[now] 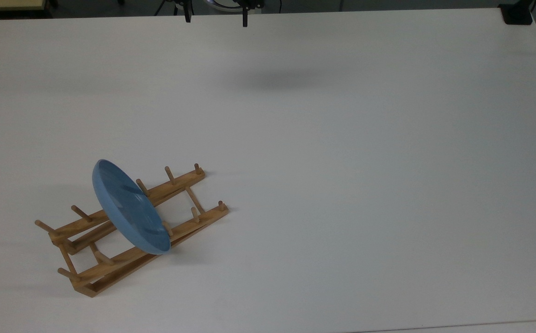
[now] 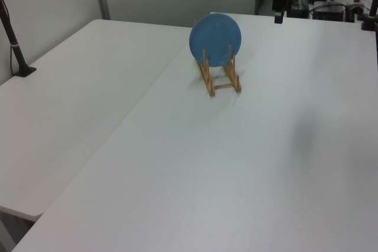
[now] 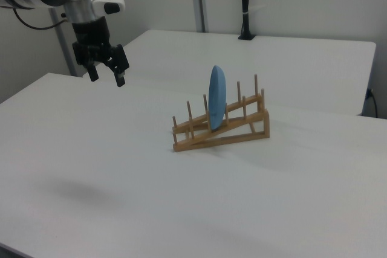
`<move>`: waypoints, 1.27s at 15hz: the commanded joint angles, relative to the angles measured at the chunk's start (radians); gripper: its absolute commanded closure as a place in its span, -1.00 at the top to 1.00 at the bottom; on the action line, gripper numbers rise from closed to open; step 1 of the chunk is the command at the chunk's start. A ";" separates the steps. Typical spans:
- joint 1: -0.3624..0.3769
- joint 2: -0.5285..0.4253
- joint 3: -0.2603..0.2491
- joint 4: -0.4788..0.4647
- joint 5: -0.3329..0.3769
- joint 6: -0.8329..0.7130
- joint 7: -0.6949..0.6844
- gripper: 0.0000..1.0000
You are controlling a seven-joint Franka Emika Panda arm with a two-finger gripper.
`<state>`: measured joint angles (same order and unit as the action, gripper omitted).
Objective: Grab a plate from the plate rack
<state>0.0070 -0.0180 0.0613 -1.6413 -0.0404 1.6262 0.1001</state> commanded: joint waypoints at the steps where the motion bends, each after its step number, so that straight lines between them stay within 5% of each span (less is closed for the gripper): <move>1: -0.004 -0.010 0.008 -0.012 0.001 -0.025 0.003 1.00; 11: -0.013 0.016 0.005 -0.003 -0.015 0.009 -0.084 1.00; 19: -0.122 0.090 -0.002 0.001 -0.084 0.334 -0.169 0.90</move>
<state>-0.0699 0.0296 0.0579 -1.6421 -0.0784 1.8165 -0.0487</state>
